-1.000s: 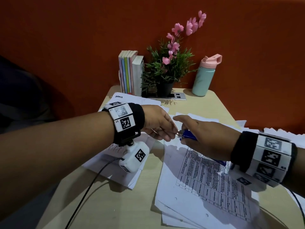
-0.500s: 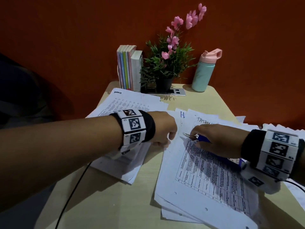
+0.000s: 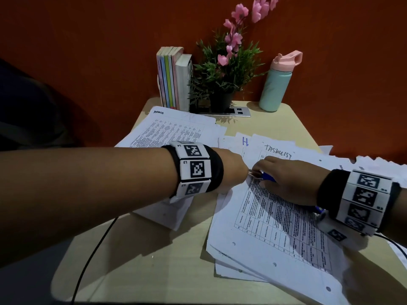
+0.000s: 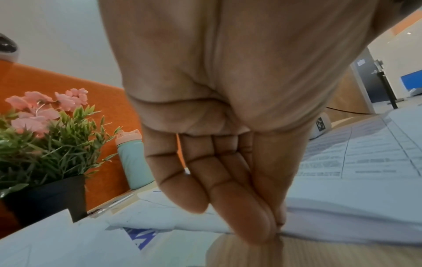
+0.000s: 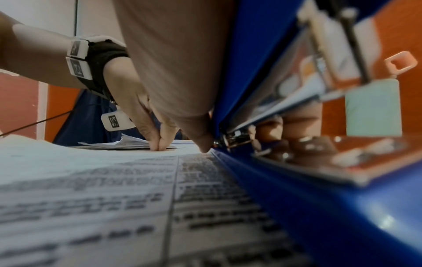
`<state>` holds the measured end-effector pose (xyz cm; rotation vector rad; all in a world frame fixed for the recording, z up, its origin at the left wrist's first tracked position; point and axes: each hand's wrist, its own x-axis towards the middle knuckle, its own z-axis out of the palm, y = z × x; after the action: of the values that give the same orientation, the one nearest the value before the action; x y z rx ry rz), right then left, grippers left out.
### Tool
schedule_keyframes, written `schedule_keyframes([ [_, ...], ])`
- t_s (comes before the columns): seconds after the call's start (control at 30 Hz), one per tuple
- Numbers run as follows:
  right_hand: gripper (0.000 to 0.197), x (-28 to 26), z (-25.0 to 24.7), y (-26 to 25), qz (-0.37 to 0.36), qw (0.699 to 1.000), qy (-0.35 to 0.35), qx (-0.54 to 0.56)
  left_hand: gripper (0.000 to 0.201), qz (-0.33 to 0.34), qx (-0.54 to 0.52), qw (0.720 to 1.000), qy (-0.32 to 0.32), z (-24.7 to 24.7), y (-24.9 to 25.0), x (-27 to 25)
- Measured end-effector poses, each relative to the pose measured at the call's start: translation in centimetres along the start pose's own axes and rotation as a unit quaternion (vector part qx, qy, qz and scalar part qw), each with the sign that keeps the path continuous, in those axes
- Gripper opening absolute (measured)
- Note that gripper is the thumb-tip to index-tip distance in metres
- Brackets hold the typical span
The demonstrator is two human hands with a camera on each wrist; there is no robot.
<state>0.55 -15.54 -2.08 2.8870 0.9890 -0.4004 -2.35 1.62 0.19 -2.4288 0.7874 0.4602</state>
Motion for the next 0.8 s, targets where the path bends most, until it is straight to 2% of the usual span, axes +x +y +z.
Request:
schedule_keyframes([
  [0.1,0.028,0.0,-0.1,-0.2,0.003,1.0,-0.003,-0.008,0.03,0.01,0.017,0.999,-0.027,0.1,-0.1,0.2],
  [0.2,0.027,0.0,-0.1,-0.3,0.006,1.0,-0.006,-0.015,0.012,0.02,0.022,0.998,-0.046,0.6,-0.2,0.0],
  [0.27,0.028,0.0,-0.1,-0.3,0.007,1.0,-0.005,-0.018,0.013,0.029,-0.035,0.997,-0.054,1.2,-1.1,0.1],
  [0.33,0.028,0.0,-0.1,-0.3,0.008,1.0,-0.006,-0.02,0.019,0.031,-0.175,0.982,-0.058,1.8,-2.4,0.1],
  [0.37,0.027,0.0,-0.1,-0.3,0.008,1.0,-0.007,-0.02,0.018,0.026,-0.267,0.962,-0.051,2.3,-3.0,0.0],
  [0.4,0.026,0.0,0.0,-0.2,0.008,1.0,-0.008,-0.019,0.017,0.018,-0.372,0.927,-0.042,2.8,-3.5,-0.1],
  [0.43,0.026,0.0,0.0,-0.2,0.008,1.0,-0.008,-0.018,0.017,0.005,-0.492,0.87,-0.035,3.2,-4.0,-0.2],
  [0.5,0.025,0.0,0.0,-0.1,0.004,1.0,-0.008,-0.016,0.021,-0.04,-0.704,0.709,-0.038,3.8,-4.5,-0.3],
  [0.53,0.025,0.1,0.0,-0.1,0.003,1.0,-0.007,-0.014,0.022,-0.066,-0.762,0.642,-0.052,3.9,-4.7,-0.3],
  [0.57,0.024,0.1,0.0,0.0,0.004,1.0,-0.007,-0.012,0.021,-0.087,-0.794,0.598,-0.07,3.9,-4.8,-0.4],
  [0.6,0.024,0.1,0.0,0.0,0.003,1.0,-0.006,-0.012,0.019,-0.101,-0.81,0.572,-0.083,3.9,-5.0,-0.3],
  [0.63,0.025,0.1,0.0,0.0,0.002,1.0,-0.006,-0.012,0.017,-0.107,-0.818,0.558,-0.088,3.8,-5.1,-0.4],
  [0.73,0.026,0.2,0.1,0.1,-0.001,1.0,-0.006,-0.011,0.016,-0.113,-0.837,0.53,-0.069,4.0,-5.0,-0.1],
  [0.8,0.027,0.2,0.1,0.1,-0.003,1.0,-0.005,-0.011,0.015,-0.093,-0.845,0.522,-0.065,4.3,-4.7,0.0],
])
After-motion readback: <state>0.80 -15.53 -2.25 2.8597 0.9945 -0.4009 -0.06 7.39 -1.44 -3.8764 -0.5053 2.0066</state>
